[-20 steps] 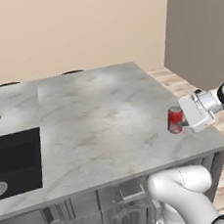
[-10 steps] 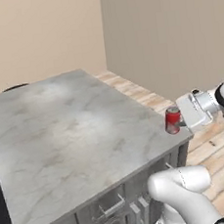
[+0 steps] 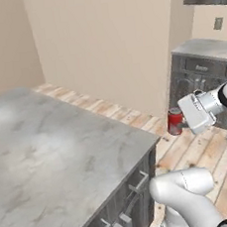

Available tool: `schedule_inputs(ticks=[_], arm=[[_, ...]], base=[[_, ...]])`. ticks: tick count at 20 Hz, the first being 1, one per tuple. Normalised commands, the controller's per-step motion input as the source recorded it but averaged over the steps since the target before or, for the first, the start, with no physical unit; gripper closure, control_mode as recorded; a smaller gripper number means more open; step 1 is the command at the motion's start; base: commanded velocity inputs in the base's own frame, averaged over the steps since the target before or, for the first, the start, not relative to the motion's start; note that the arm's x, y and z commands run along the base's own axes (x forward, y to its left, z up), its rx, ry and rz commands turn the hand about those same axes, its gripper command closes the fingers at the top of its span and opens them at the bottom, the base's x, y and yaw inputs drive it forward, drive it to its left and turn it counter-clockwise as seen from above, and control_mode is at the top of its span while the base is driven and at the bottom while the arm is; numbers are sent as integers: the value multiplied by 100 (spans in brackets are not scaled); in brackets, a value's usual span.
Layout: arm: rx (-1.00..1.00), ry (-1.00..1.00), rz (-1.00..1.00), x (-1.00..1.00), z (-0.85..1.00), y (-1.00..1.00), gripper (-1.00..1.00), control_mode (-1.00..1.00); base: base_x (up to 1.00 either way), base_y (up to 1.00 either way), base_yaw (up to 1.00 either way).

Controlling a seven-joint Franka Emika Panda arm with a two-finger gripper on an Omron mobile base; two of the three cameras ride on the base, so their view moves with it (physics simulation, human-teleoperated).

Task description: Pick the can from the counter and place it in the open cabinet.

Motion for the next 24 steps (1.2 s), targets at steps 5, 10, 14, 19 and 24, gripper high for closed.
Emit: schedule_inputs(ticks=[5,10,14,19,24], arm=[[0,0,0,0,0,0,100,100],[0,0,0,0,0,0,100,100],[0,0,0,0,0,0,100,100],[0,0,0,0,0,0,100,100],[0,0,0,0,0,0,100,100]], base=[[0,16,-53],[0,35,-56],[0,37,-52],[3,43,-53],[0,29,-52]])
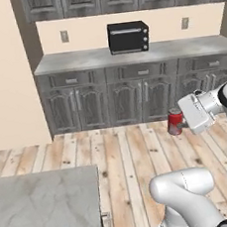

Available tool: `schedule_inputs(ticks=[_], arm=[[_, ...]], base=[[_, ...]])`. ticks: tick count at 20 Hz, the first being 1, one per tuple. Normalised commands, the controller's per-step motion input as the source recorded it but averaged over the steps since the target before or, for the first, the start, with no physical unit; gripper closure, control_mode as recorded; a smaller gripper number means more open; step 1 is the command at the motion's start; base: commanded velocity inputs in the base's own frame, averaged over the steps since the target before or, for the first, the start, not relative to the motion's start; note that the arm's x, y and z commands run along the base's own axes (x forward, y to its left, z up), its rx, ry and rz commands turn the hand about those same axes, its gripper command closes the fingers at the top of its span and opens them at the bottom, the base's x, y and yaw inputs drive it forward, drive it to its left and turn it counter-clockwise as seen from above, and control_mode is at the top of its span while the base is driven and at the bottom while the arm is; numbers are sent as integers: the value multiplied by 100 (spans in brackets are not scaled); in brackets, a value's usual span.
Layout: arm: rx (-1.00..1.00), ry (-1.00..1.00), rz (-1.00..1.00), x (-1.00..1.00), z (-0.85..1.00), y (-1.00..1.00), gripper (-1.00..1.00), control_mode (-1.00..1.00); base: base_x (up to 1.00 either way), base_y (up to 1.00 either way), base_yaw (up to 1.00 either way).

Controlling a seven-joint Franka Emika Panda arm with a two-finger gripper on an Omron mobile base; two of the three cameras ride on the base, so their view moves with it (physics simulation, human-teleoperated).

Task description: Pick the can from the counter and place it in the open cabinet.

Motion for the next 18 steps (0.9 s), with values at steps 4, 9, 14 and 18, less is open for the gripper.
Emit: schedule_inputs(ticks=[4,9,14,18], arm=[[0,0,0,0,0,0,100,100],[0,0,0,0,0,0,100,100],[0,0,0,0,0,0,100,100],[0,0,0,0,0,0,100,100]], base=[[0,10,-51],[0,6,-52],[0,2,-52],[0,1,-51]])
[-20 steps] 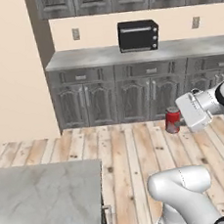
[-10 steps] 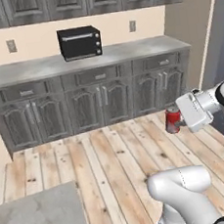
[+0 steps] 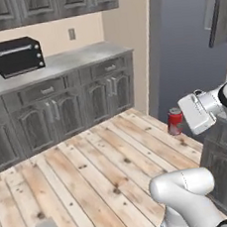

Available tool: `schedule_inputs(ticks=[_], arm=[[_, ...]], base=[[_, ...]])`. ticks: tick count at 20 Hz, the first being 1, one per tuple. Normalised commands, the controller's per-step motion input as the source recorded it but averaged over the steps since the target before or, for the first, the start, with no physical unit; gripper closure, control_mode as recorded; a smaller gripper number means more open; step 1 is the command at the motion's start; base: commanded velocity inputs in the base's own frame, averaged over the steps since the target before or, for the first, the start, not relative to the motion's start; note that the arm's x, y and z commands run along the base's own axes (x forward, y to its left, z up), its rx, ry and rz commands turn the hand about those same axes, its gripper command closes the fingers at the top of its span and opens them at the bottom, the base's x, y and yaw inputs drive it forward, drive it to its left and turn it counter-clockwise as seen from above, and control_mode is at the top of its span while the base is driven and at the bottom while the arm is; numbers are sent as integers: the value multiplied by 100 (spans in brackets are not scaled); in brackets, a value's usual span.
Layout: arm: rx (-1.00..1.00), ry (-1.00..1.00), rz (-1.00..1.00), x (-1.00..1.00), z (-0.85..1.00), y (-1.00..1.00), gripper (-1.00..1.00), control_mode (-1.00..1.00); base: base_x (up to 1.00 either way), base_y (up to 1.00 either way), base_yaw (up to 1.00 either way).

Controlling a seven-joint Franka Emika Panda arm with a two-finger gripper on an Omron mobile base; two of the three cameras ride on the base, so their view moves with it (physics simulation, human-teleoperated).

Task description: Pick the can from the counter and place it in the open cabinet.

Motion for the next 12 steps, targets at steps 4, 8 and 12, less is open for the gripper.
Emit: schedule_inputs(ticks=[4,8,12], arm=[[0,0,0,0,0,0,100,100],[0,0,0,0,0,0,100,100],[0,0,0,0,0,0,100,100]], base=[[0,0,-51],[0,0,-50],[0,0,-49]])
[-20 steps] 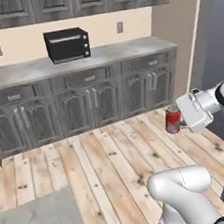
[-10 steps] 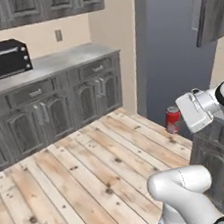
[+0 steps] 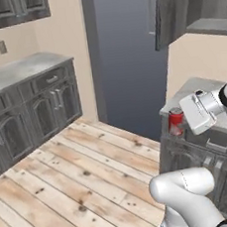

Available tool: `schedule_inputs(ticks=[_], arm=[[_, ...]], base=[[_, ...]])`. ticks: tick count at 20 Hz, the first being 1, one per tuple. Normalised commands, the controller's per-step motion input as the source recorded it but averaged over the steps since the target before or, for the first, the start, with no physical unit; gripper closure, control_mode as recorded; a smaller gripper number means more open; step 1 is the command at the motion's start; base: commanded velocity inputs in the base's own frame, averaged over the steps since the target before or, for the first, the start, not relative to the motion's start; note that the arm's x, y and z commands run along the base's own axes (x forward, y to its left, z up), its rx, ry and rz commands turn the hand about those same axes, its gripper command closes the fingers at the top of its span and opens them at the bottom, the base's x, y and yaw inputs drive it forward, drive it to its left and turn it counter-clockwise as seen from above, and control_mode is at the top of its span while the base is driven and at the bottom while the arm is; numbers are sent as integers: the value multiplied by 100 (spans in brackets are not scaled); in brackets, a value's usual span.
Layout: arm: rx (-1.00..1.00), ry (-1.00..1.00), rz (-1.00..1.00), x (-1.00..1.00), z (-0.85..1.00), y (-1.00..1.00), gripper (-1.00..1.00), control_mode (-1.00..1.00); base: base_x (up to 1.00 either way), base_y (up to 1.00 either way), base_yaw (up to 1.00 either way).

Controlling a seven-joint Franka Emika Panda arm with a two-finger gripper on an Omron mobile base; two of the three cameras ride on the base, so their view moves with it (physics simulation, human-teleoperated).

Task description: Pick the can from the counter and place it in the open cabinet.

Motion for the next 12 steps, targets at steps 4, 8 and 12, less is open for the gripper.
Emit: schedule_inputs(ticks=[4,8,12], arm=[[0,0,0,0,0,0,100,100],[0,0,0,0,0,0,100,100],[0,0,0,0,0,0,100,100]], base=[[0,0,-49],[5,0,-48],[22,0,-47]])
